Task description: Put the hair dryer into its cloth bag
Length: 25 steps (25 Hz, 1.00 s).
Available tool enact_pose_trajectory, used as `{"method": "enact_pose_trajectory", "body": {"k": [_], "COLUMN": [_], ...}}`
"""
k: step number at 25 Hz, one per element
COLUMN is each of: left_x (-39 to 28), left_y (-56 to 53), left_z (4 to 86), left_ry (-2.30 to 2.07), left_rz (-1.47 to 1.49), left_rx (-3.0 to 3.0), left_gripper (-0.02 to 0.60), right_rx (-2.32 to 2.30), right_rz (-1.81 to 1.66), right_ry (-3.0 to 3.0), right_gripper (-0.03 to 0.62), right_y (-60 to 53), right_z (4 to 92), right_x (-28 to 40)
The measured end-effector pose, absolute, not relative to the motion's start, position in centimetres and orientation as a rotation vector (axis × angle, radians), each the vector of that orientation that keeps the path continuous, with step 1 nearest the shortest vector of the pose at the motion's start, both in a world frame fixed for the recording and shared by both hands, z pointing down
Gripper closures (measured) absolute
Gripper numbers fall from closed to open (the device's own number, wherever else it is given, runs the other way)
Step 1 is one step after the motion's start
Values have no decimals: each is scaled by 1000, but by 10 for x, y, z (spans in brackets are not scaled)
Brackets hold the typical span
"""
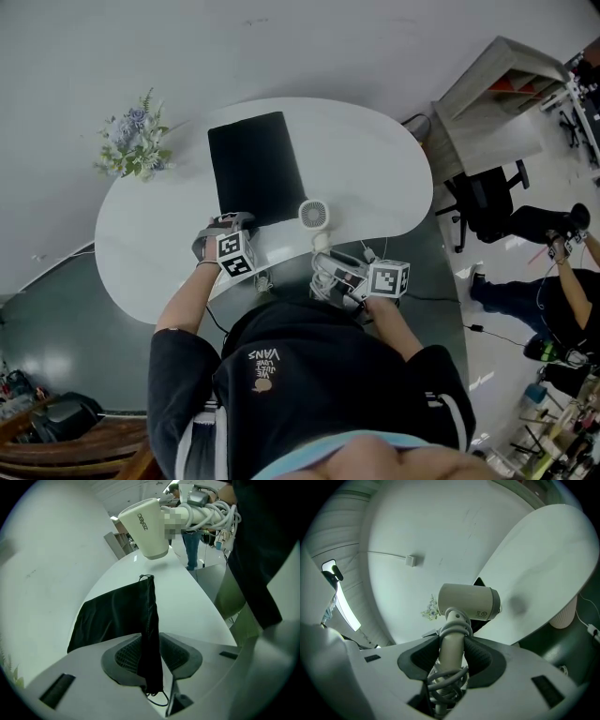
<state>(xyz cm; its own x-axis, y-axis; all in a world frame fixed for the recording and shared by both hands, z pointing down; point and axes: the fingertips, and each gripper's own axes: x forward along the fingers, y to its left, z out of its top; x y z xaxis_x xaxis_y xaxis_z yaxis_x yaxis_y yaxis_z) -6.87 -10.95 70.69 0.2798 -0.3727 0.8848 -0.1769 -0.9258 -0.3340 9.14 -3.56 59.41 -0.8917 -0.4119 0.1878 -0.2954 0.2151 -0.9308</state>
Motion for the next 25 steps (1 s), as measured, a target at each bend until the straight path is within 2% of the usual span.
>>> {"method": "enact_pose_trajectory", "body": {"k": [4,6,21,25], "left_x": [-69,-69,-67,-65], "left_y": [-112,-112,-114,-111], "left_z": [705,705,687,689], "left_ry": [498,494,494,479], "left_rz": [-1715,-1718,-1720,-1727], "left_rx": [-2381,-2403,-2627,-2632], "left_gripper": [508,520,521,497], "right_rx": [-692,-690,-690,-686], "right_rz": [-1781,-1784,-1780,-1780], "right_ry": [2362,2375,2395,2394], "right_gripper": [411,411,411,411], "right_y": [-38,-39,-40,-39], "right_z": [589,590,593,593], "right_x": [86,85,82,82]}}
